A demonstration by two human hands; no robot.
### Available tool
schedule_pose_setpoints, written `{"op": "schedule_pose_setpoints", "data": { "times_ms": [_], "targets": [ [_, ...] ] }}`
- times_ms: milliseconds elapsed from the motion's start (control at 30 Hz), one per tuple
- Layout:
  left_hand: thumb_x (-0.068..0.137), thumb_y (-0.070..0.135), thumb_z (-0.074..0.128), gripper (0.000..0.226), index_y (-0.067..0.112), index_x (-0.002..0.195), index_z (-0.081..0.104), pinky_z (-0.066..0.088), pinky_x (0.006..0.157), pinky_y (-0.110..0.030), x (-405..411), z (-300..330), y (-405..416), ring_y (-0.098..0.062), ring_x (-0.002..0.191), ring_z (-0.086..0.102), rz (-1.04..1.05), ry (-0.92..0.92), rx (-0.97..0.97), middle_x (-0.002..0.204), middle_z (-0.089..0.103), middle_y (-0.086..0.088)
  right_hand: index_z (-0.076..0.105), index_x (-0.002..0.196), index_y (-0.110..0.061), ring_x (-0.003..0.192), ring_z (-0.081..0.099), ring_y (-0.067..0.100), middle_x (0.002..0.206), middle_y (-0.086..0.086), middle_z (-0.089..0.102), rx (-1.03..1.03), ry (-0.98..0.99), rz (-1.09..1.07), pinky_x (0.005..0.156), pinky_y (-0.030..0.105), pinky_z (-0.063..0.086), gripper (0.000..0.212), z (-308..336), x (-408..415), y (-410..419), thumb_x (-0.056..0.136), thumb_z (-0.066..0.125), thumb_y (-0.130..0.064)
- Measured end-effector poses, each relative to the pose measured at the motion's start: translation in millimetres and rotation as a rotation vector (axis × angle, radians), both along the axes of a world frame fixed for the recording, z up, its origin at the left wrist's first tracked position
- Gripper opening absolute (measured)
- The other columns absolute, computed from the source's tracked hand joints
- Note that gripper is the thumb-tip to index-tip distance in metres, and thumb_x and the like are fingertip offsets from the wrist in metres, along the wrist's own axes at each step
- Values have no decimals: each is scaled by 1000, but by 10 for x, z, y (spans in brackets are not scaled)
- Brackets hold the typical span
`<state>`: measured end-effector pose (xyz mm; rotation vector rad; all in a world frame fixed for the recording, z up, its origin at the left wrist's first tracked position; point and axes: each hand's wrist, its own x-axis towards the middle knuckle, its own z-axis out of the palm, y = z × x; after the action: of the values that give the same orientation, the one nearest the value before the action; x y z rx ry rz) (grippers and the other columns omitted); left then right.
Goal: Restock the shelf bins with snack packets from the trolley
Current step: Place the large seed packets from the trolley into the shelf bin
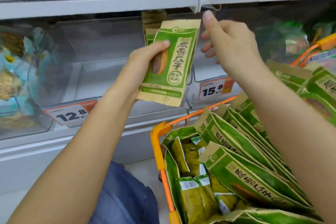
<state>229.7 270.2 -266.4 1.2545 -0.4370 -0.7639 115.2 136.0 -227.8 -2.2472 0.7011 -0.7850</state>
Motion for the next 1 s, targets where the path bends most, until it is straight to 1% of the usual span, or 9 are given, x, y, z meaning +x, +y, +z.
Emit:
{"op": "schedule_pose_setpoints", "data": {
  "times_ms": [100, 167, 233, 333, 467, 600, 733, 900, 1000],
  "targets": [
    [89, 26, 61, 25, 8, 104, 68, 53, 51, -25, 296, -15, 88, -19, 59, 68, 62, 73, 144, 84, 72, -10, 59, 119, -19, 110, 57, 32, 115, 9, 66, -154, 238, -85, 85, 38, 43, 53, -275, 114, -94, 97, 31, -58],
    [88, 25, 62, 24, 10, 105, 68, 57, 57, -32, 469, -61, 102, -20, 66, 70, 173, 39, 178, 88, 72, -10, 48, 133, -18, 117, 53, 35, 125, 13, 61, -161, 365, -43, 89, 40, 40, 56, -505, 146, -128, 98, 29, -57],
    [86, 25, 65, 16, 13, 95, 69, 58, 71, -34, 585, -101, 60, -19, 72, 69, 317, -57, 212, 88, 72, -7, 54, 120, -15, 112, 54, 36, 117, 18, 62, -185, 487, 0, 82, 39, 37, 56, -676, 144, -123, 99, 22, -55],
    [87, 25, 67, 9, 18, 82, 64, 43, 54, -19, 653, -148, -56, -4, 54, 61, 382, -238, 283, 68, 67, 4, 52, 82, -15, 98, 56, 37, 88, 15, 58, -204, 515, 38, 71, 36, 30, 56, -717, 136, -103, 100, 15, -53],
    [88, 14, 67, 16, 12, 103, 63, 43, 48, -11, 639, -237, -246, 1, 64, 60, 244, -407, 359, 86, 64, 3, 41, 65, -21, 94, 55, 37, 83, 14, 56, -234, 471, 53, 71, 35, 28, 53, -749, 159, -120, 101, 16, -51],
    [84, 8, 71, 25, 13, 105, 58, 56, 69, -24, 622, -344, -410, -19, 89, 63, 220, -463, 437, 106, 63, -6, 50, 69, -20, 85, 54, 34, 74, 9, 56, -208, 433, 65, 71, 35, 29, 56, -771, 147, -137, 100, 16, -52],
    [81, 15, 75, 28, 13, 100, 54, 55, 85, -36, 666, -424, -475, -22, 92, 64, 284, -503, 521, 107, 64, -6, 41, 62, -24, 79, 50, 31, 67, 5, 51, -207, 420, 77, 71, 34, 28, 53, -771, 131, -143, 100, 17, -52],
    [83, 34, 73, 56, 10, 124, 43, 41, 77, -30, 599, -399, -463, -19, 101, 52, 335, -645, 675, 106, 52, 0, 54, 85, -22, 90, 55, 33, 70, -1, 55, -123, 377, 89, 73, 33, 30, 46, -793, 107, -152, 100, 23, -53],
    [83, 36, 73, 69, 9, 135, 37, 42, 82, -30, 604, -364, -416, -21, 108, 55, 317, -596, 629, 104, 52, 0, 51, 129, -21, 113, 52, 28, 116, 5, 63, -119, 344, 82, 83, 33, 35, 47, -716, 51, -184, 98, 35, -52]
  ]
}}
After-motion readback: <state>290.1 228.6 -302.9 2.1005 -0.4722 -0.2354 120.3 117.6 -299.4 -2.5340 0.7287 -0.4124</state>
